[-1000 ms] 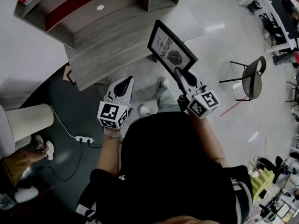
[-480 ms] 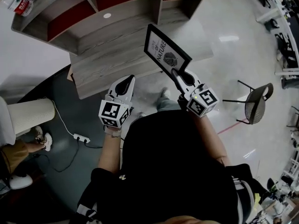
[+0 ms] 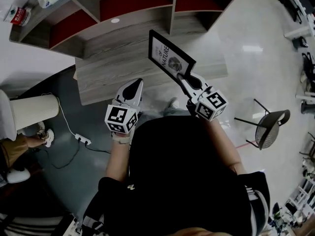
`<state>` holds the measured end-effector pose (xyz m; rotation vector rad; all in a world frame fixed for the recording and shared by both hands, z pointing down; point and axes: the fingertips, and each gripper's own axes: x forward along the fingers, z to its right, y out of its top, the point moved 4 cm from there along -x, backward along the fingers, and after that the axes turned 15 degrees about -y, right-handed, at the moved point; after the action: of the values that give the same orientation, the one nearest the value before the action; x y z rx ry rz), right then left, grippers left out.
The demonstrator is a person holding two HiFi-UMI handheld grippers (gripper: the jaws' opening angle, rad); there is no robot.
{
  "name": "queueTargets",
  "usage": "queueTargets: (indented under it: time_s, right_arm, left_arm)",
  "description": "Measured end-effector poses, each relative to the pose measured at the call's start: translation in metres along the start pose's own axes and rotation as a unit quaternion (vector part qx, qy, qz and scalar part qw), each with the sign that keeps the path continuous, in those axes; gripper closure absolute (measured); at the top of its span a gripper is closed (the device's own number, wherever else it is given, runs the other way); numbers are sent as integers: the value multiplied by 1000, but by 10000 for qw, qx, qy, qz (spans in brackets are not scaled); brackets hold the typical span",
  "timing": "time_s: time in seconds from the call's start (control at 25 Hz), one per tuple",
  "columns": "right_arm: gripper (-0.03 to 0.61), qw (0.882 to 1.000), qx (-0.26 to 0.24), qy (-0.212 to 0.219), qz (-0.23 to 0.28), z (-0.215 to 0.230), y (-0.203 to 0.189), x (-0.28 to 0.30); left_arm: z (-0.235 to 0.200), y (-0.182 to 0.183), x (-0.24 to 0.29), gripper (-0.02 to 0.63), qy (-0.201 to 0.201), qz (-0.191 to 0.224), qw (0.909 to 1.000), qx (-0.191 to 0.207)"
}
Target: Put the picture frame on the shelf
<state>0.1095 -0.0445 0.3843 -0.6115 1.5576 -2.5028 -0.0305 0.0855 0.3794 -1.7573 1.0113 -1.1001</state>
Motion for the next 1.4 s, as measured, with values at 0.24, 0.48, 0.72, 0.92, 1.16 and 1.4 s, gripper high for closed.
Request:
queueTargets:
  time_s: [0.24,0.48,0.72,0.92,1.16,1.4]
  right_arm:
    - [541,9997,111,104,-200,20,-1,22]
    - [541,9994,166,42,-307,19,-5,49]
    - [541,9988,216,-155,-419,3,-15,95]
    - [541,9978,294,-307,-500,-13,-32,135]
    - [541,9973,266,-361,-580,-29,-55,176]
    - [541,9976,280,-316,-552,-33,-70,198]
  left_arm:
    - [-16,1,16,604,78,-160,9998,-53]
    - [-52,7,21,604,-79,-305,9995,-40]
    - [-117,7,24,604,-336,-493,9982,-96]
    - [-171,-7,28,604,-723,-860,9936,-99]
    - [-231,-32,34,603,-1025,-1349,9855,-68]
    - [-270,-51,44,603,-1145,-1657,9795,-89]
